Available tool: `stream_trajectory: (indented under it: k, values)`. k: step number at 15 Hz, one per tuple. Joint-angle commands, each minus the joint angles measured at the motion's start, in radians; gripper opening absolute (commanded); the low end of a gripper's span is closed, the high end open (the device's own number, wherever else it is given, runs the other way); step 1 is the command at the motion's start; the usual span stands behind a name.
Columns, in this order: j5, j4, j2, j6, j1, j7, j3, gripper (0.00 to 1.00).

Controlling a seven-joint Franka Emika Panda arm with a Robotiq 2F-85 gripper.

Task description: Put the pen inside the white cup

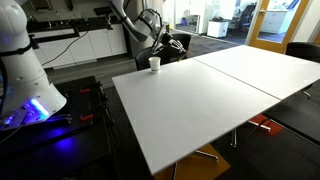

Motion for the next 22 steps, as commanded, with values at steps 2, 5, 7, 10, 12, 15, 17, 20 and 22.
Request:
stream_trajectory:
  k: [2,5,7,10,12,15,17,20,22]
  values:
    - [-0.107,0.01,-0.05,-0.079,-0.09,0.006,0.203,0.03]
    - [-0.136,0.024,-0.036,-0.099,-0.132,0.013,0.265,0.12]
    - [-0.14,0.025,-0.036,-0.099,-0.137,0.013,0.269,0.12]
    - [-0.165,0.028,-0.034,-0.093,-0.147,0.033,0.278,0.03]
    - [-0.218,0.027,-0.04,-0.121,-0.157,0.054,0.314,0.03]
    - [-0.285,0.026,-0.044,-0.189,-0.162,0.073,0.367,0.03]
    - [-0.323,0.026,-0.047,-0.24,-0.158,0.077,0.403,0.03]
    - [-0.355,0.019,-0.053,-0.305,-0.158,0.084,0.464,0.03]
    - [-0.355,0.011,-0.06,-0.345,-0.159,0.089,0.498,0.03]
